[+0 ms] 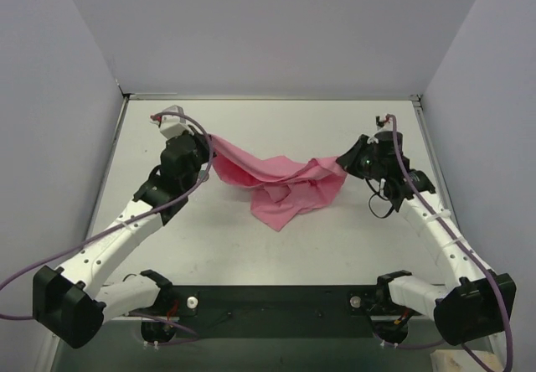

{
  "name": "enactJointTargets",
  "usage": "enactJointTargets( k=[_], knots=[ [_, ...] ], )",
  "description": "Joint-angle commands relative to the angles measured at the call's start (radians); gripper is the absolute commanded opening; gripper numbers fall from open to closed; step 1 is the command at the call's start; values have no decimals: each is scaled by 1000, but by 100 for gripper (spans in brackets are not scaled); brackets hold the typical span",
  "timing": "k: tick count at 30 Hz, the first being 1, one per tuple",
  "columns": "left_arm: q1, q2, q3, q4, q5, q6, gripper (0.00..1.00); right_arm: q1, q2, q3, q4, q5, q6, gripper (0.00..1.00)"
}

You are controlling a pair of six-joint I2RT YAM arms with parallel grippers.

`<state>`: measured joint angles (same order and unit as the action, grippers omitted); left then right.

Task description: Pin the brooch onto the clothing

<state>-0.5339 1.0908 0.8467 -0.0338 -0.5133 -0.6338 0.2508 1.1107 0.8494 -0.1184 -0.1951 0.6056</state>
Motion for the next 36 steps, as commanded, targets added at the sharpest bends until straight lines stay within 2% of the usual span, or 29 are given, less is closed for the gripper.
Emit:
enactJointTargets(
  k=[1, 8, 14, 23, 30, 36],
  knots=[
    [6, 23, 220, 121, 68, 111, 0, -34, -37, 201, -58, -6, -61, 0],
    [2, 37, 494, 120, 189, 197, 0, -54, -92, 489, -118, -12, -115, 0],
    [-40, 15, 678, 83, 268, 278, 0, -54, -163, 599, -104, -84, -122, 0],
    [-230, -74, 753, 74, 300, 387, 0, -53, -362, 617, -32, -187, -125, 0],
    [-245, -98, 802, 51, 387, 355, 0, -51, -425, 652, -3, -216, -116, 0],
    [-244, -92, 816, 52, 352, 367, 0, -53, -402, 671, -21, -149, -106, 0]
  ],
)
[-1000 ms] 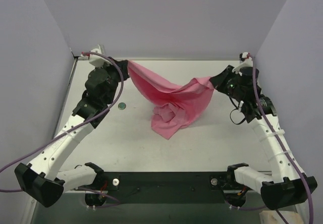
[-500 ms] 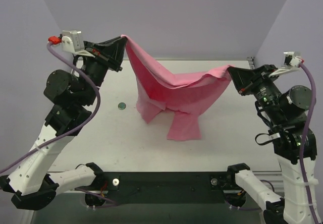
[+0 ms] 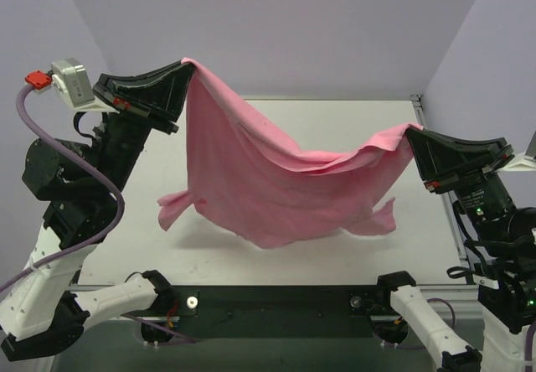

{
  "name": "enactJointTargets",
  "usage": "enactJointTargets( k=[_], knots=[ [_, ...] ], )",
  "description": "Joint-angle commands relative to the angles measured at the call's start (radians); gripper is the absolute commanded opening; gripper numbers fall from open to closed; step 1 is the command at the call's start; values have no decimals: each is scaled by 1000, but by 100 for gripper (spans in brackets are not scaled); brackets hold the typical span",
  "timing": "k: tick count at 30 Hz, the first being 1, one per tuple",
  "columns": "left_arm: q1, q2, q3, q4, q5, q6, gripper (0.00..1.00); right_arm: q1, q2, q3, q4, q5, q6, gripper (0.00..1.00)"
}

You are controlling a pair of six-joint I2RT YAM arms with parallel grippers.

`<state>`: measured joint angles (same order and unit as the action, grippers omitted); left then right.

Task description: Pin the brooch onto the clothing

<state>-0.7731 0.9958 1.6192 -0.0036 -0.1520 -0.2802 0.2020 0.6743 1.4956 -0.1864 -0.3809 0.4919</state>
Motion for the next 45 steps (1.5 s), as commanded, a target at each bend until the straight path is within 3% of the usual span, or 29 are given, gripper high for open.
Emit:
enactJointTargets(
  k=[1, 10, 13, 16, 19, 22, 23, 26, 29, 30, 32, 35, 39, 43, 45],
  knots=[
    [-3, 9, 47, 14, -26, 12, 0, -4, 56, 31, 32, 43, 10, 0],
    [15, 141, 179, -91, -198, 101, 0, -6, 221, 107, 19, 140, -15, 0],
    [87, 207, 217, -102, -164, 79, 0, -10, 315, 143, 28, 157, -33, 0],
    [242, 300, 281, -127, -50, -17, 0, -30, 425, 196, 42, 154, -44, 0],
    [327, 417, 372, -133, -11, -51, 0, -108, 546, 284, 76, 53, -9, 0],
    [389, 588, 615, -220, 32, -77, 0, -199, 663, 376, 175, -56, 108, 0],
    [412, 636, 777, -245, 70, -94, 0, -249, 694, 402, 209, -79, 187, 0],
    [480, 812, 1046, -289, 129, -157, 0, -341, 833, 592, 265, -162, 328, 0],
    [554, 903, 1114, -248, 152, -220, 0, -391, 979, 828, 275, -200, 398, 0],
    [569, 894, 1072, -210, 149, -229, 0, -401, 1037, 921, 275, -205, 419, 0],
    [594, 851, 995, -171, 140, -221, 0, -409, 1073, 957, 278, -214, 433, 0],
    [607, 796, 852, -124, 134, -212, 0, -417, 1049, 850, 297, -228, 421, 0],
    [609, 667, 575, -54, 141, -220, 0, -418, 868, 441, 438, -230, 421, 0],
    [601, 447, -56, 187, 98, -258, 0, -437, 717, 18, 468, -223, 401, 0],
    [594, 348, -204, 223, 68, -277, 0, -440, 647, -200, 478, -242, 378, 0]
  ],
)
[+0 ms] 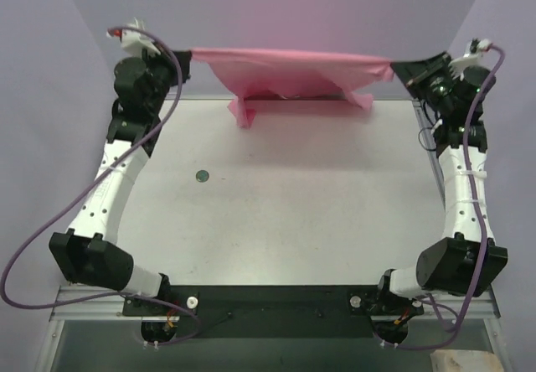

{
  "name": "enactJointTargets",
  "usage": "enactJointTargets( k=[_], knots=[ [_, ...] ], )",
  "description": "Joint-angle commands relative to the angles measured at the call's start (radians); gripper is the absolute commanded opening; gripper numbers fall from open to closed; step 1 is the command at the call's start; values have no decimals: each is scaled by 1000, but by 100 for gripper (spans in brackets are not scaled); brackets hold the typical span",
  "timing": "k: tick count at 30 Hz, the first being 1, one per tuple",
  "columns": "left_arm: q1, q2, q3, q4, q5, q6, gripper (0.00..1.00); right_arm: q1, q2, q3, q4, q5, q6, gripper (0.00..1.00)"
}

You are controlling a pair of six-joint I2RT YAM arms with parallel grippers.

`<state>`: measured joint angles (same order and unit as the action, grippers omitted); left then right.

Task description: Pin the brooch onto the clothing

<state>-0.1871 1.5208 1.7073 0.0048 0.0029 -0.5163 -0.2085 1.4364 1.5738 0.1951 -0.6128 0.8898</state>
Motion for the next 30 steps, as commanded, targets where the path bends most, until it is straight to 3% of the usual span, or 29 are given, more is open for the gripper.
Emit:
enactJointTargets(
  k=[1, 6, 9, 12, 19, 30],
  knots=[
    [3, -204, -370, 219, -93, -51, 0, -29, -137, -340, 87, -13, -37, 0],
    [-40, -359, -766, 222, -98, -102, 0, -34, -308, -773, -34, 79, -134, 0],
    [-116, -430, -953, 216, -128, -131, 0, -35, -388, -933, -109, 149, -198, 0],
    [-216, -481, -1104, 181, -181, -163, 0, -38, -444, -985, -244, 219, -230, 0],
    [-291, -597, -1290, 75, -179, -234, 0, -38, -567, -1087, -422, 274, -204, 0],
    [-345, -721, -1341, -129, -159, -315, 0, -38, -626, -1087, -641, 321, -186, 0]
  ],
)
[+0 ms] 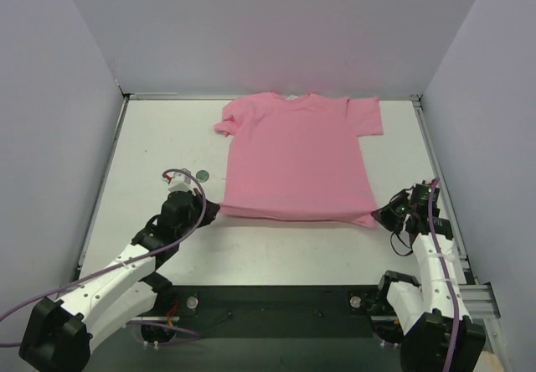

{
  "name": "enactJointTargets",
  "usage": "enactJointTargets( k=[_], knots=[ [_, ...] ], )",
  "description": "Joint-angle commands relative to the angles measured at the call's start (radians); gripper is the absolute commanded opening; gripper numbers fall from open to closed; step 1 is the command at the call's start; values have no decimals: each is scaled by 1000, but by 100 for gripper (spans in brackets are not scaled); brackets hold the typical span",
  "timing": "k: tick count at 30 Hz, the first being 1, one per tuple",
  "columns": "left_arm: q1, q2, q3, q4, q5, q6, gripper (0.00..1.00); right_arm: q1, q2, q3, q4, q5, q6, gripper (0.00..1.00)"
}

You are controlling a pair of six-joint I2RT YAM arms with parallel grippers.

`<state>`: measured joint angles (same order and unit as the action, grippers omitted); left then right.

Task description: Pin the brooch onto the clothing

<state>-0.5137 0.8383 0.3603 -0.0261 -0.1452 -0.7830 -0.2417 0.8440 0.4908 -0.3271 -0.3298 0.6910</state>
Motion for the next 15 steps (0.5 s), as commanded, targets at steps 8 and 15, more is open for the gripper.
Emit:
enactJointTargets(
  k=[8, 15],
  knots=[
    [-65, -105, 17, -261, -2, -133, 0, -5, -89, 2, -271, 67, 1, 0],
    [-121, -172, 28, -423, 9, -177, 0, -2, -77, 57, -387, 84, 16, 0]
  ],
)
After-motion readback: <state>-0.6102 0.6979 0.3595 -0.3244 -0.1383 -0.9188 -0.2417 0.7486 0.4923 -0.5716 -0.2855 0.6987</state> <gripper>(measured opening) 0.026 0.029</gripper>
